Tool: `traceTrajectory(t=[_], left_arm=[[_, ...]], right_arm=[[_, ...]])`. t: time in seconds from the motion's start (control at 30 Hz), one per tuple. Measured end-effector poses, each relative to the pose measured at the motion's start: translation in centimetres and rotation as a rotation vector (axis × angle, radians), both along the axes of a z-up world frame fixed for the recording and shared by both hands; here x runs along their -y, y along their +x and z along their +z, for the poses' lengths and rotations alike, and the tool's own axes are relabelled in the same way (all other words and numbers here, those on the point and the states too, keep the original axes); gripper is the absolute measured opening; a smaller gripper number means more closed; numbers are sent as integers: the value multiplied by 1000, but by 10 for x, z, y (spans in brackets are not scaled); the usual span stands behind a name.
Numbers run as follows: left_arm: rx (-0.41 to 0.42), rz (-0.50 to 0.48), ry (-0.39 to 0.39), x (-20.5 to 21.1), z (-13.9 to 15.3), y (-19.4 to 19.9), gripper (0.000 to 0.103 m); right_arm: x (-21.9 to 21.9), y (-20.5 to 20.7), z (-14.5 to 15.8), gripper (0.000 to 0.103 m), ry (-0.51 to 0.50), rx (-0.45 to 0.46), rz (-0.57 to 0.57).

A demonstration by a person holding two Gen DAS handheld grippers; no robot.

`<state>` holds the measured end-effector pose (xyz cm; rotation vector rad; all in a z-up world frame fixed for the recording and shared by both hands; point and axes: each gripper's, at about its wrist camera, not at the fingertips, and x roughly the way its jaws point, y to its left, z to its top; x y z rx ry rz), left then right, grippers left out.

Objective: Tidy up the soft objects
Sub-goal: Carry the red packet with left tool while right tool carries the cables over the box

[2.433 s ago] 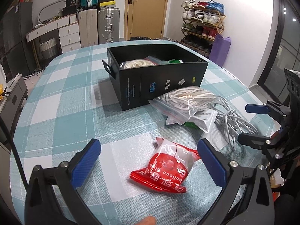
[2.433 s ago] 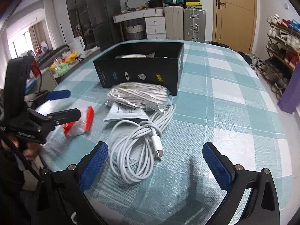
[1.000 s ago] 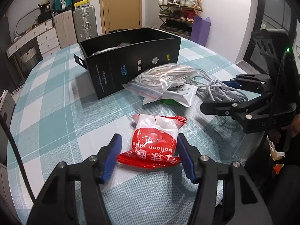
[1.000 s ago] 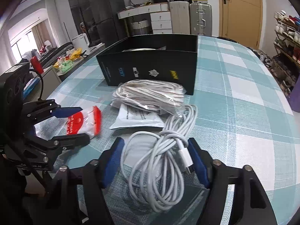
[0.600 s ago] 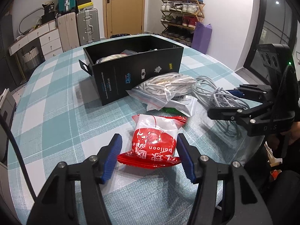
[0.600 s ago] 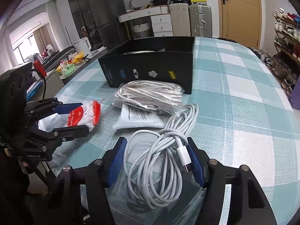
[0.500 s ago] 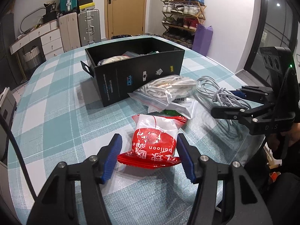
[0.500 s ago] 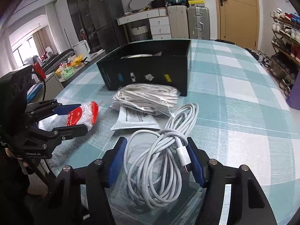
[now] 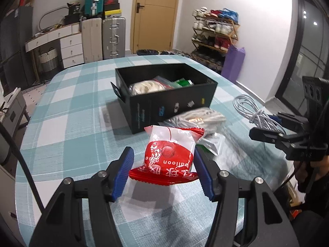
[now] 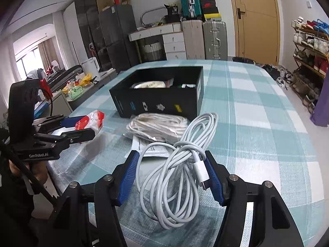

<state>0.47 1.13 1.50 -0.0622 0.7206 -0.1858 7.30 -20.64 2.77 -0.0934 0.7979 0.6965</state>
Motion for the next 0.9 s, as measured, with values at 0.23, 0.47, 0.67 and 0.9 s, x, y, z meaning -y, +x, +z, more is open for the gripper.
traceTrajectory(t=[0.23, 0.47, 0.67, 0.9], left_arm=[[26, 42, -14, -5, 11, 6, 59], [51, 69, -24, -6, 23, 14, 59], [68, 89, -28, -6, 32, 25, 59], [80, 101, -24, -4, 40, 39, 59]], right_arm=[[0, -1, 13, 63, 33, 28, 14], [-4, 3, 27, 63, 53, 53, 32], [-11, 9, 37, 63, 67, 71, 49], [-19, 22, 49, 63, 77, 91, 66]])
